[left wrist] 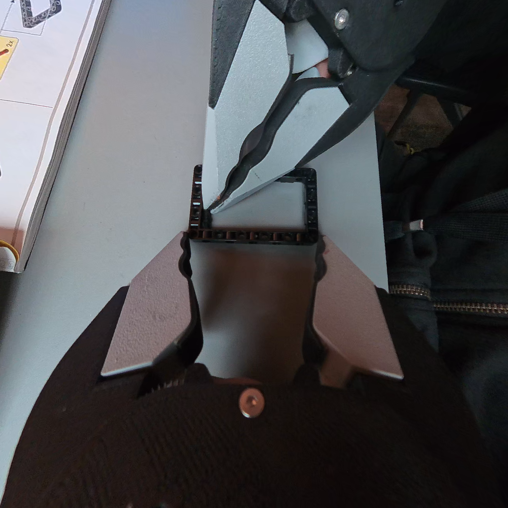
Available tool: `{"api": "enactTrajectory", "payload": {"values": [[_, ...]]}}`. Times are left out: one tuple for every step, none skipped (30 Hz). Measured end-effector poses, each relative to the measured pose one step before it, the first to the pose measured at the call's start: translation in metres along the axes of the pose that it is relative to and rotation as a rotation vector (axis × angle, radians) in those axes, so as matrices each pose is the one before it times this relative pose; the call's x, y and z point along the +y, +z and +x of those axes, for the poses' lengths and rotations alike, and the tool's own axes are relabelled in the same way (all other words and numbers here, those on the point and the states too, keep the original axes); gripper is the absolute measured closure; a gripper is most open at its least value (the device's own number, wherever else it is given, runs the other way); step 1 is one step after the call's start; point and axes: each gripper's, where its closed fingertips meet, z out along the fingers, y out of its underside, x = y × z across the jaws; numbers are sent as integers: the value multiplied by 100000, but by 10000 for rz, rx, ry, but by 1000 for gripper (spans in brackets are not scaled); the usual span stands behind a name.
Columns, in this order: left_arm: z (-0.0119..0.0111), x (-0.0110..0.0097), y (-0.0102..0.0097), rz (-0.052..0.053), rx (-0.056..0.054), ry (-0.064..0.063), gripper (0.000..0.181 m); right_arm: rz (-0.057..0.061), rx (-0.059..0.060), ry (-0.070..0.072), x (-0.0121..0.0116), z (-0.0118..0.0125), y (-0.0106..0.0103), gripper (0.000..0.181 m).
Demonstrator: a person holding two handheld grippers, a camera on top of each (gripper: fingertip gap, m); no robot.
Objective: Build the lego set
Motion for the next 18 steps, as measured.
{"api": "enactTrajectory", "payload": {"values": [[-5, 3, -2, -2, -2, 3, 91, -53, 21, -93, 0, -17, -2, 181], [5, 7, -5, -2, -1, 3, 91, -94, 57, -200, 23, -24, -7, 181], [-1, -9, 4, 3, 10, -10, 91, -101, 70, -260, -9, -49, -28, 181], [-8, 2, -27, 8, 23, -26, 91, -4, -12, -262, -98, -171, -90, 181], [-38, 50, -55, 3, 2, -4, 91, 130, -103, -250, -174, -267, -143, 181], [-26, 47, -56, 6, 21, -3, 91, 206, -109, -137, -177, -228, -91, 181], [17, 35, -50, 0, 34, 18, 91, 24, 67, 26, 87, 98, 7, 181], [31, 69, -33, -18, 12, 71, 91, -157, 209, 106, 333, 360, 83, 181], [6, 32, -4, -13, -8, 38, 91, -74, 76, 88, 160, 184, 47, 181], [4, 4, 7, -9, -21, 20, 91, -11, -45, 38, -2, -4, -10, 181], [-4, 12, 11, -9, -17, 20, 91, -29, -20, -17, -15, 4, 9, 181], [2, 0, 0, 0, 2, 1, 91, -37, 45, -54, -24, 23, 38, 181], [2, -14, -13, 11, 23, -24, 91, -39, 72, -100, -12, 4, 9, 181], [4, -18, -13, 15, 30, -32, 91, -45, 85, -121, 32, 19, -27, 181], [-1, -6, -6, 10, 22, -22, 91, 8, 31, -45, 20, -21, -30, 181], [6, -8, -12, 6, 12, -12, 91, 75, -72, 89, -51, -94, -63, 181], [-5, -2, -1, 2, 4, -5, 91, 84, -116, 179, -71, -103, -41, 181], [-1, -3, -1, 3, 6, -6, 91, 77, -119, 207, -59, -79, -41, 181]]}}
